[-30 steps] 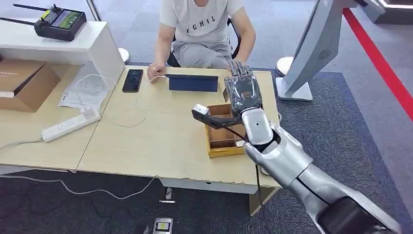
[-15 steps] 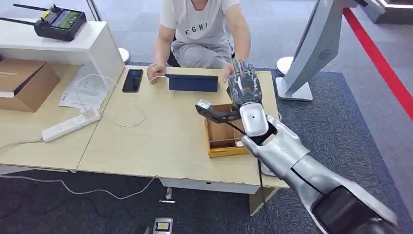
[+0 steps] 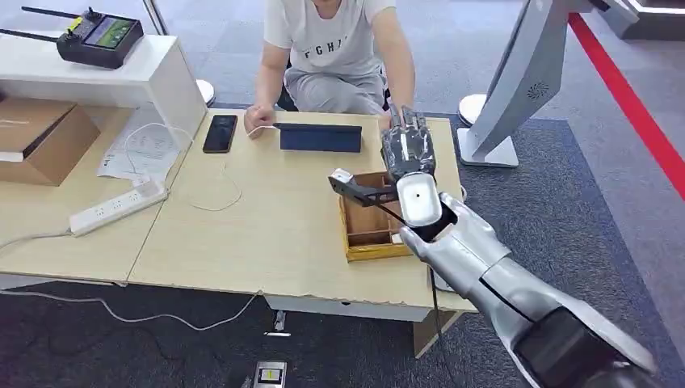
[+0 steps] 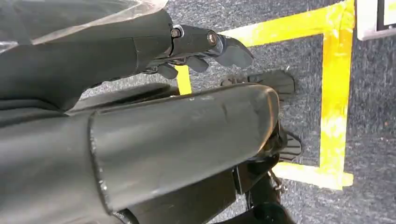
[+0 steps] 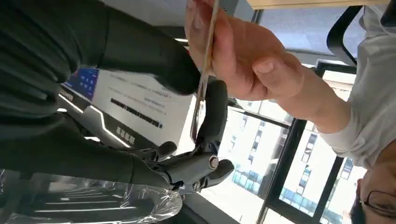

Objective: Pass the card to the sensor for recognition and then transmit it.

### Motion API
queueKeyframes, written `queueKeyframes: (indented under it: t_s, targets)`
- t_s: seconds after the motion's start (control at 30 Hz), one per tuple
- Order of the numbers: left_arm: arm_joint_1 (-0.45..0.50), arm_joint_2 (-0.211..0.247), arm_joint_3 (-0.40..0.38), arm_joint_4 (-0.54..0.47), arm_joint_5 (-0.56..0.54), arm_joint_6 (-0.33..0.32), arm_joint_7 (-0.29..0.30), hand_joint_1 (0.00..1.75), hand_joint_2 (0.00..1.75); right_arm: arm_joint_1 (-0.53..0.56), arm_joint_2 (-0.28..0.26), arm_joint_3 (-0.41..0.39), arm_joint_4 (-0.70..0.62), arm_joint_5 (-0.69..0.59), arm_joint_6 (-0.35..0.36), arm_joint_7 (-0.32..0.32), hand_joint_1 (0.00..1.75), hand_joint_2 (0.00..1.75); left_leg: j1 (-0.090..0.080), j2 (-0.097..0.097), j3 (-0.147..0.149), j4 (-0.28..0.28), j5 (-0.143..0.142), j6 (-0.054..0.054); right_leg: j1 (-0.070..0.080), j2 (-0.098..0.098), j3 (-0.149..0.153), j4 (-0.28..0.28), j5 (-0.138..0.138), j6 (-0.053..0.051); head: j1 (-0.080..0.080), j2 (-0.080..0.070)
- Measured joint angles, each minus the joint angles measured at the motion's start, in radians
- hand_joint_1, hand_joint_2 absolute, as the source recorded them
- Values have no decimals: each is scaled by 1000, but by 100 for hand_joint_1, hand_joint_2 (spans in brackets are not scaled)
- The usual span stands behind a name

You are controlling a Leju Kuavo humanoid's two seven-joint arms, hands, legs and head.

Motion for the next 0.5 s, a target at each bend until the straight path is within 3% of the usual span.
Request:
queueKeyframes:
  t_s: [0.17,0.5]
  targets:
    - [0,0,0,0,-14,-5,9,0,0,5,-3,-3,17,-33,67,-6,0,0,0,0,0,0,0,0,0,0,0,0,0,0,0,0]
    - [5,0,0,0,-9,-5,9,0,0,2,-32,-21,42,-42,35,-24,0,0,0,0,0,0,0,0,0,0,0,0,0,0,0,0]
